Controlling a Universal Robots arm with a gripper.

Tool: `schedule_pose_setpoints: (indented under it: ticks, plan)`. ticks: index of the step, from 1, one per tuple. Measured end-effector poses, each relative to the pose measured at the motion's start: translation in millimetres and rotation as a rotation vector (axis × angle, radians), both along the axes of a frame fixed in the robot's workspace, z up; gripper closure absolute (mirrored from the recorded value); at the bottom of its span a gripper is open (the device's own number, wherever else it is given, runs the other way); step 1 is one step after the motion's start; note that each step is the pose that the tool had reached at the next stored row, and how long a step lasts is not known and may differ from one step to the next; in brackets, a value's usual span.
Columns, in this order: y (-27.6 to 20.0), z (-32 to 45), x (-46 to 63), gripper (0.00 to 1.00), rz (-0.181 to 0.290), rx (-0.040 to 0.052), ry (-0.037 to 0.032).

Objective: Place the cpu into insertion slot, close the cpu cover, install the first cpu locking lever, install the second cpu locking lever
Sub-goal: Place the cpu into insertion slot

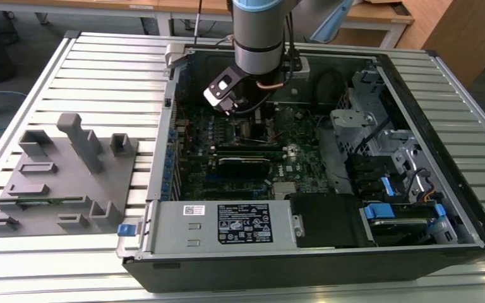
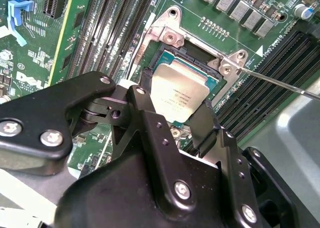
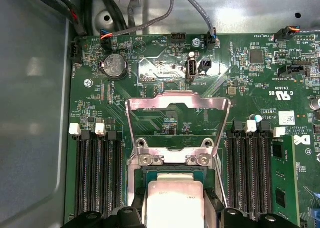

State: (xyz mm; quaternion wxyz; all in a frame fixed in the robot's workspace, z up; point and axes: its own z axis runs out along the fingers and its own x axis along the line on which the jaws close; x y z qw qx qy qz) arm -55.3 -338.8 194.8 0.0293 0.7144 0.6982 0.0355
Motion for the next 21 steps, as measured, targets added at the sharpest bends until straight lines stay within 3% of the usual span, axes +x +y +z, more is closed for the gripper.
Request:
schedule_pose_setpoints:
  ticks: [21]
  plan:
    - [0.0, -4.2, 0.1, 0.46, 0.0, -0.0011, -0.0001]
